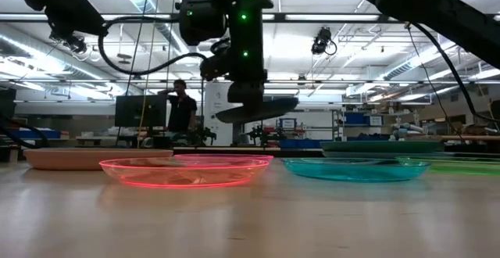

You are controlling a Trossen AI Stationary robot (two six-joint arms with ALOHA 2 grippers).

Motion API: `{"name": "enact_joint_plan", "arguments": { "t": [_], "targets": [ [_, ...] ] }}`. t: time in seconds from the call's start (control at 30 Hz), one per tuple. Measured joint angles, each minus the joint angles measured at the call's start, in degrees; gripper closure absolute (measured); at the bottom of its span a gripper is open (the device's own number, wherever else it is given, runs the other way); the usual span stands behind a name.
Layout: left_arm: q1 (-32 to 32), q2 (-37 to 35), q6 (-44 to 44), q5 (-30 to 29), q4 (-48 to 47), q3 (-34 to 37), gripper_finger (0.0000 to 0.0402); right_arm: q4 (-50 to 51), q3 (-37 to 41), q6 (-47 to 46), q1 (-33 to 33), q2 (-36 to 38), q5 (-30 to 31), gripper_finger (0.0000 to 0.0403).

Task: Stack plastic plates
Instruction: Stack the dark green plate on top of the green plate

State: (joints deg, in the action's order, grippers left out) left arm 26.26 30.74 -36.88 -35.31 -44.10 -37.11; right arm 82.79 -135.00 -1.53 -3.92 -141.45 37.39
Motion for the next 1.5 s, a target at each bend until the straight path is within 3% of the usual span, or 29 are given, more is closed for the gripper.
{"name": "enact_joint_plan", "arguments": {
  "t": [0.27, 0.53, 0.67, 0.83, 1.13, 1.5],
  "targets": [
    [0.0, 0.0, 0.0, 0.0, -0.4, 0.0, 0.026, 7.4, 0.1, -8.6, 0.2, 0.0, 5.2, 0.0376],
    [0.0, 0.0, -1.1, 0.1, -1.4, 0.0, 0.026, 6.7, 9.2, -12.0, 0.5, 2.9, 6.4, 0.0376],
    [0.0, 0.0, -1.5, 0.1, -1.7, 0.0, 0.026, 4.4, 17.5, -14.8, 0.4, 7.4, 6.5, 0.0376],
    [0.0, 0.0, -1.5, 0.1, -1.7, 0.0, 0.026, -5.2, 31.9, -15.9, 0.5, 18.0, 6.2, 0.0376],
    [0.0, 0.0, -1.4, 0.0, -0.6, 0.0, 0.026, -19.1, 56.8, -19.2, -0.9, 35.6, -0.8, 0.0376],
    [0.0, 0.0, -0.8, -1.0, -0.3, 0.0, 0.026, -27.8, 75.3, -19.3, -5.1, 48.1, -4.5, 0.0376]
  ]
}}
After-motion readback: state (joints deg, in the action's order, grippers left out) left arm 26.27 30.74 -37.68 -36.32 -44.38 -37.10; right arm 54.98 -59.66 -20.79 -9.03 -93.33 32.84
